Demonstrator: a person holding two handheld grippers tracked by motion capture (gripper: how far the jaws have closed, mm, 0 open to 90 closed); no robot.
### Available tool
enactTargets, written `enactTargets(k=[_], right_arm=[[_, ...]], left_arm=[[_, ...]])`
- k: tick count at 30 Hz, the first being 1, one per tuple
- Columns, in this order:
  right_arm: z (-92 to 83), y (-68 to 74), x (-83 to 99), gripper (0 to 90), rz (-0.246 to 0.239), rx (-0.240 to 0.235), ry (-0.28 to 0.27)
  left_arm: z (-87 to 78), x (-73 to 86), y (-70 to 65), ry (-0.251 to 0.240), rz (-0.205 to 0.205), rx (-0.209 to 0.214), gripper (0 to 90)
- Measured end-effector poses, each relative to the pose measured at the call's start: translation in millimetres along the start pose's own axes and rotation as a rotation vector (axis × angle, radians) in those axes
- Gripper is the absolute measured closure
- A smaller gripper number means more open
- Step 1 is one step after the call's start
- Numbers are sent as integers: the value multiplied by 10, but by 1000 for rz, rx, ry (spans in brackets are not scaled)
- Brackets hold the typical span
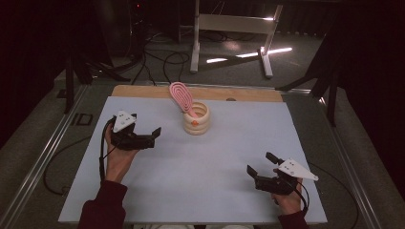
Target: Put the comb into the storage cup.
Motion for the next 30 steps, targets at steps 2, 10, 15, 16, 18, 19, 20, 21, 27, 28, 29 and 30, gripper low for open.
enactTargets(k=[2,10,15,16,18,19,20,21,27,28,29,30], right_arm=[[4,0,-2,90,-15,4,6],[10,53,-68,89,-53,-12,20],[-5,24,-138,89,-43,0,-2],[-7,26,-145,89,-39,-1,-3],[-5,30,-164,89,-35,-4,-9],[-5,28,-170,89,-37,0,-11],[-5,27,-176,89,-36,-2,-15],[-6,25,-177,89,-32,-2,-16],[-26,-17,-155,89,-34,12,-18],[-27,-25,-152,89,-33,15,-20],[-29,-28,-147,90,-34,15,-17],[-28,-25,-141,89,-36,15,-14]], left_arm=[[-44,81,-8,4,2,3,3],[-300,353,-43,3,36,-21,3],[-405,494,-42,-9,26,-28,3],[-419,514,-41,-16,16,-26,3],[-448,547,-38,-24,13,-27,3],[-464,562,-37,-25,16,-28,3],[-478,574,-39,-27,15,-25,3],[-494,582,-38,-31,16,-25,3],[-567,659,5,-60,-9,-31,3],[-575,681,14,-58,-9,-30,3],[-587,699,23,-60,-11,-32,3],[-602,718,32,-63,-12,-35,3]])
Point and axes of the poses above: each handheld gripper's, and its own axes: z roughly forward along the jaws, x roughly out of its underside, y roughly to its left, the point moved 8 cm from there along z, roughly forward along the jaws, and after that the axes turned 2 degrees about z, right-handed, at the moved point
